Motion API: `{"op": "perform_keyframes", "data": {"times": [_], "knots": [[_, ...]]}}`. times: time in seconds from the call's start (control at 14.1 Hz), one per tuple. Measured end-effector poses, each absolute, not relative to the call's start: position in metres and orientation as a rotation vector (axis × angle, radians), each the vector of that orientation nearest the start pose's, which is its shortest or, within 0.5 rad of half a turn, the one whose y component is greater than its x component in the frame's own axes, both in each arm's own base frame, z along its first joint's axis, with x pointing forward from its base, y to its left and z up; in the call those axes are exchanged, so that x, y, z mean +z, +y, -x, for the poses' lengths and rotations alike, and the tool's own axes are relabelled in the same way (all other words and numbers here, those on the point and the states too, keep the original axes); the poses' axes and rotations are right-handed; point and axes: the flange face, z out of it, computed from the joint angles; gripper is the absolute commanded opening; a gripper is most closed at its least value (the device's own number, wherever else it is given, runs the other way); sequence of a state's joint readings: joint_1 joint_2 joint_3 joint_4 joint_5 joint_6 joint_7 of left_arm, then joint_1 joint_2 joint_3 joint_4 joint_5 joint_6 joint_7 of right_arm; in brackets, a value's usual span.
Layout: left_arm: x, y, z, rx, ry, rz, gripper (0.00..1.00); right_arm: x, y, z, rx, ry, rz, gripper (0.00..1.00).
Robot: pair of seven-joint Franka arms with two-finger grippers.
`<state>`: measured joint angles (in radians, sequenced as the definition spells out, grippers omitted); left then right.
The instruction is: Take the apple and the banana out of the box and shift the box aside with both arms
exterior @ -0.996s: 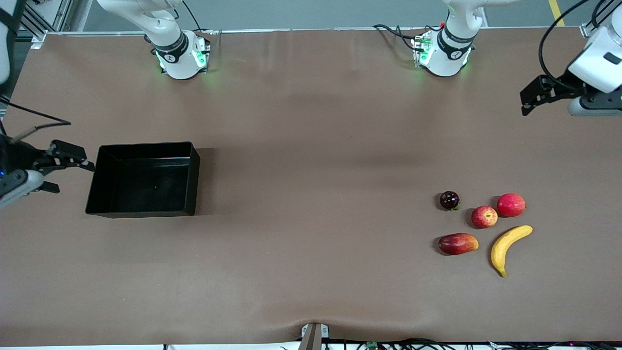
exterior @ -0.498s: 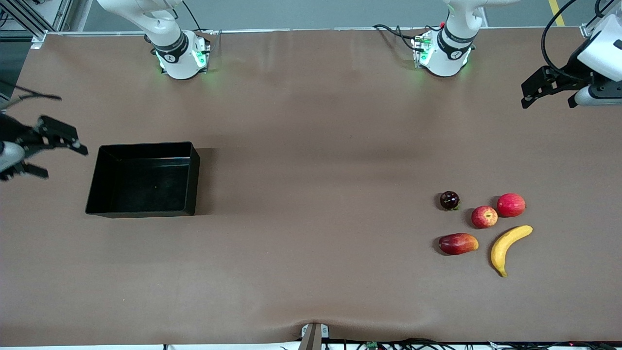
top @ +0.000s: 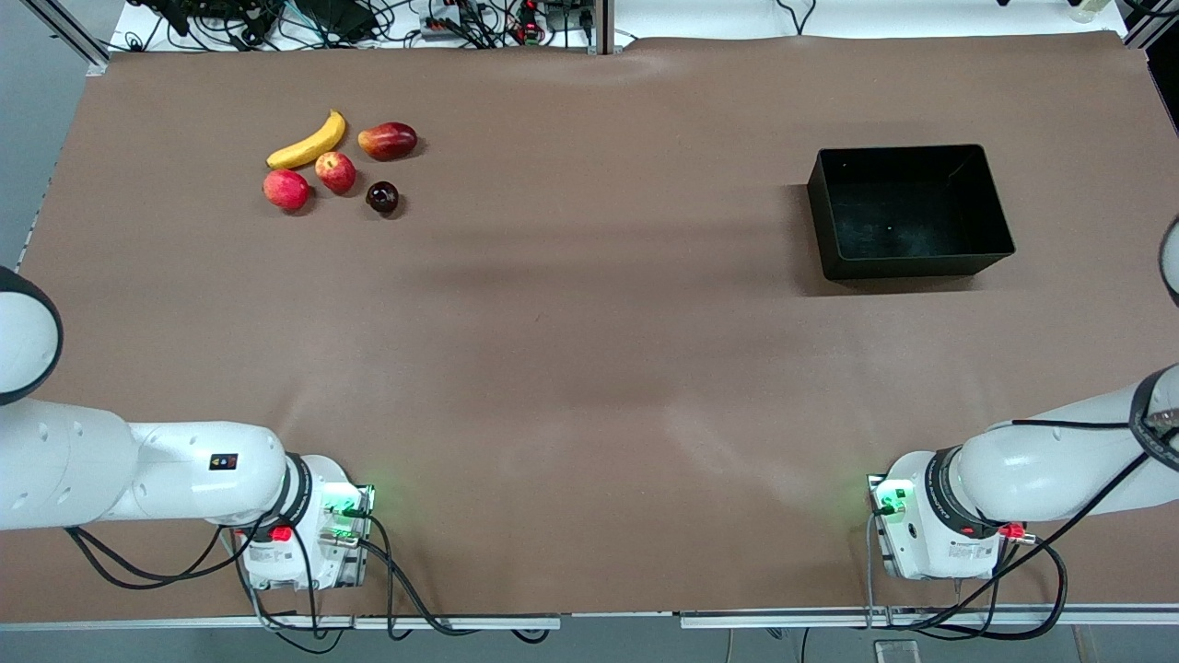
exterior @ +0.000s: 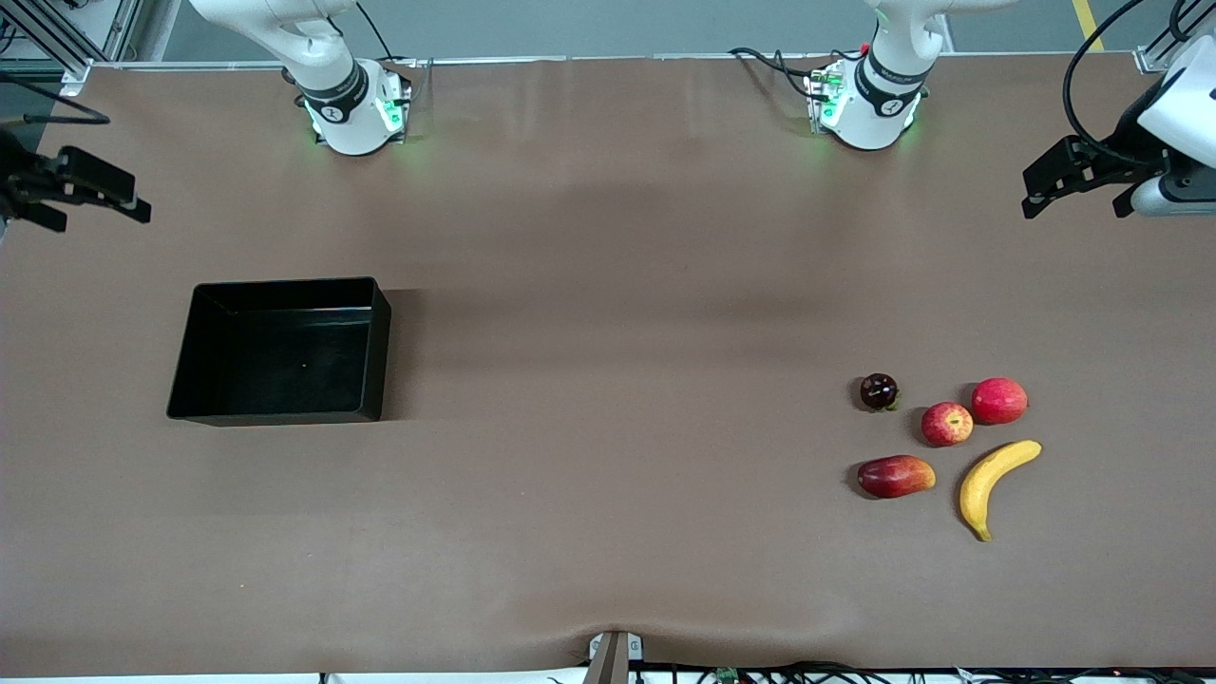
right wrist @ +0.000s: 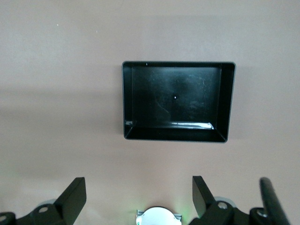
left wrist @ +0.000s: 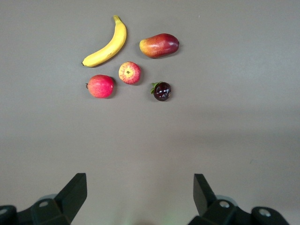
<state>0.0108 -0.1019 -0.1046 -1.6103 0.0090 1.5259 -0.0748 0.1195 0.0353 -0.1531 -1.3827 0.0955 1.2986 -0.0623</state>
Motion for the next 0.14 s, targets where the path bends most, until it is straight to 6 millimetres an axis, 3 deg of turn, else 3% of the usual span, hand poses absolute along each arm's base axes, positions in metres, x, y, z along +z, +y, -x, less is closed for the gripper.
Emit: {"op": "perform_keyframes", "data": {"times": [0.14], "knots": [[0.6598,-0.0501,-0.5176,-0.040,0.026,3.124,1.00,0.6685,-0.0066,-0.5259,0.183,-0.069,3.038,1.00]]}}
